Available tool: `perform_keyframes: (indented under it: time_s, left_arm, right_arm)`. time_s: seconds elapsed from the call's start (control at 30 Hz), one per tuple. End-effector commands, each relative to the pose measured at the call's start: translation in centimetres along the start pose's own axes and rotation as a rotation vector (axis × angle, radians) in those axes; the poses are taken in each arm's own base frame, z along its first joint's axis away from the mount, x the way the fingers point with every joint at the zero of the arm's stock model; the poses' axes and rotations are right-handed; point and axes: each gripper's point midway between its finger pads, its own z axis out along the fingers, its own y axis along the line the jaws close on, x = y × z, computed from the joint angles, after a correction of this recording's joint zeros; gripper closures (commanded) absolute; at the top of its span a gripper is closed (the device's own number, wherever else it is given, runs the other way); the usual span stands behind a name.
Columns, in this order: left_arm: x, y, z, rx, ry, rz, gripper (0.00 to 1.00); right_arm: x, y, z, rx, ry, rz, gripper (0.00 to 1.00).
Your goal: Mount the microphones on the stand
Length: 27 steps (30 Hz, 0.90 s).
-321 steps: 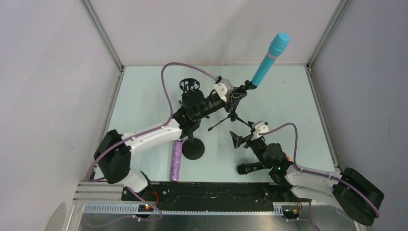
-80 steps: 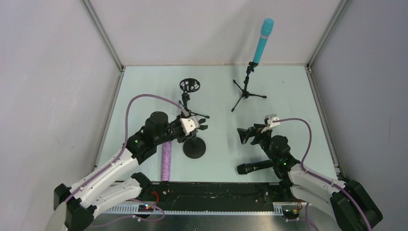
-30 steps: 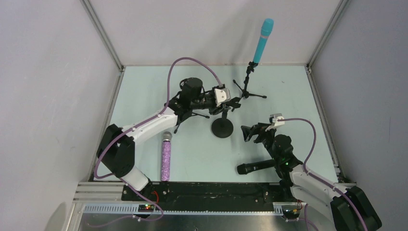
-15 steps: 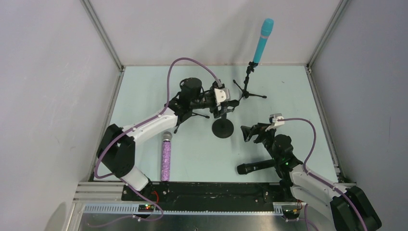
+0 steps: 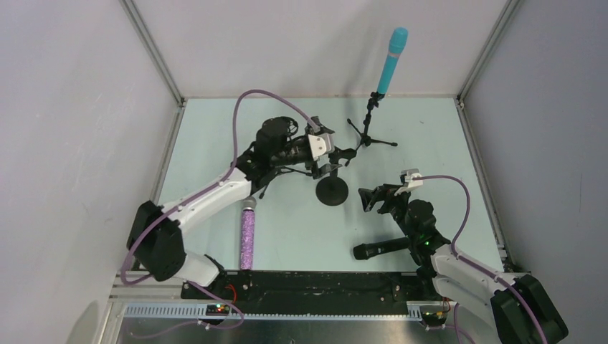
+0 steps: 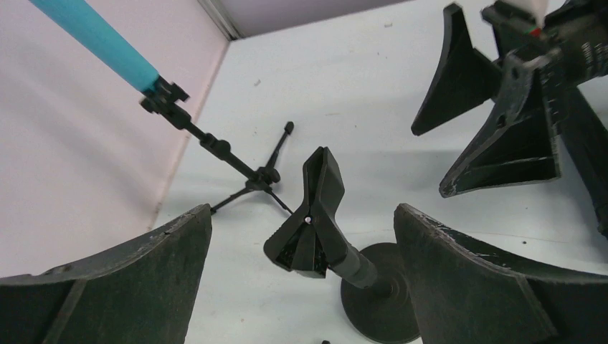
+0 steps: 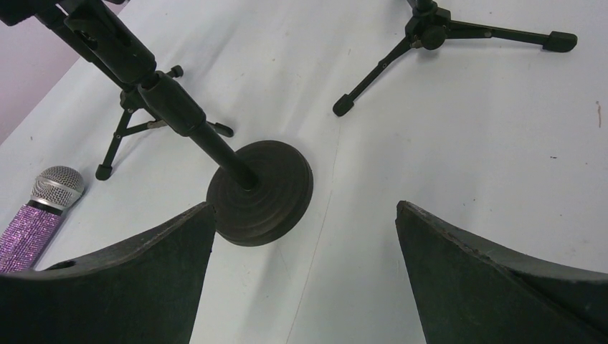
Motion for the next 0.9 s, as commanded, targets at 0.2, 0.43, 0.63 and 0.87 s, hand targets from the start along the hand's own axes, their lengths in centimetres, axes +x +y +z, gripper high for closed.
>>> perform_keyframes:
  time_s: [0.2,0.43,0.63,0.87]
  left_arm:
    - [-5.0,-1.9,-5.0,-0.061,-0.120,-0.052,0.00]
    - [-3.0,-5.5,-6.2,-0.040,-0.091,-0.154,0.00]
    - [-0.3,-10.2,-4.8,0.047,-0.026,-0.209,0.00]
    - [2.7,-16.0,-1.7,0.118,0.067,-0.216,0.00]
  right_arm:
    - [-1.7,0.9,0.8,-0.026,-0.038,0.024,0.00]
    - [-1.4,0.7,1.0,-0.018,-0.026,0.030,0.00]
    - [-1.3,0.5,1.1,-0.012,-0.019,0.042,0.00]
    - [-1.1,-0.2,1.1,0.008,-0.011,0.061,0.00]
